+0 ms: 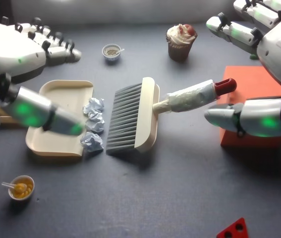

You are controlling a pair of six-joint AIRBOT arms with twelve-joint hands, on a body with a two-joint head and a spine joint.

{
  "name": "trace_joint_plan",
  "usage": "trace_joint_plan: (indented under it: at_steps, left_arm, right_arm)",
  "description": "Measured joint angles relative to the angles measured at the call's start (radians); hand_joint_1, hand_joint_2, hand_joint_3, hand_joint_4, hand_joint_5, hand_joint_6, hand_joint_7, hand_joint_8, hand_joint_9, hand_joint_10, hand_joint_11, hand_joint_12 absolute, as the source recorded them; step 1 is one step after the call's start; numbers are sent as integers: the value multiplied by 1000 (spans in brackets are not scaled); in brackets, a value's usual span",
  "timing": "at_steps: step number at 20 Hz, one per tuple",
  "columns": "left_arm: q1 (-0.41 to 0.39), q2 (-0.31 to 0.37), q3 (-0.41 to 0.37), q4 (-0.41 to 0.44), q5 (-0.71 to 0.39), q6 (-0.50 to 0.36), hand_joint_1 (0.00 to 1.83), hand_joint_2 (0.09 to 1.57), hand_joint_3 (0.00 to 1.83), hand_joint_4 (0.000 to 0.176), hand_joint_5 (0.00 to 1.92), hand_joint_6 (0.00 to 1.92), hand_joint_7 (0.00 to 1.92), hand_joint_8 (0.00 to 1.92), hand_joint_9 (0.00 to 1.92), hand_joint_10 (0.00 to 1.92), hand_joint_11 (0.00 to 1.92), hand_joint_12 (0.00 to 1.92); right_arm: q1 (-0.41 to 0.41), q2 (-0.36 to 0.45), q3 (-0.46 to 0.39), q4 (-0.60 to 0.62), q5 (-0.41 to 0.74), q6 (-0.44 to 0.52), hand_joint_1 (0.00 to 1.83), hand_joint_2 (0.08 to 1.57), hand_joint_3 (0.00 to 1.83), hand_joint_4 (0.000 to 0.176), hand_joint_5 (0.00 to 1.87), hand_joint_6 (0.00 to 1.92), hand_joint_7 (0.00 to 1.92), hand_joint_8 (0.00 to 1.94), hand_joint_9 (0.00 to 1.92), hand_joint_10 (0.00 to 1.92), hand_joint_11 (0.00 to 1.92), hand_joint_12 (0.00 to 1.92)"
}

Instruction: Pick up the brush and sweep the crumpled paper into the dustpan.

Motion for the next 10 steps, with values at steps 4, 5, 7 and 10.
trace_joint_plan:
  at_steps: [4,5,7,10]
  left_arm:
    - [0,0,0,0,-5,2,0,786,13,0,78,1,99,3,94,5,28,74]
    - [0,0,0,0,-5,9,0,786,10,0,69,0,86,0,75,0,16,66]
    - [0,0,2,5,5,26,0,788,8,0,74,2,88,2,83,4,32,69]
    - [0,-1,14,16,36,27,503,949,12,0,2,0,5,0,13,0,2,29]
  right_arm:
    - [0,0,-1,0,-2,1,0,898,0,0,107,0,135,0,154,0,118,113]
    - [0,0,-1,0,-2,1,0,898,0,0,100,0,126,0,142,0,108,105]
    - [0,0,-1,1,-5,1,0,898,0,0,88,0,128,1,143,1,103,97]
    - [0,0,-4,0,-14,1,0,905,1,0,89,2,120,0,139,0,93,87]
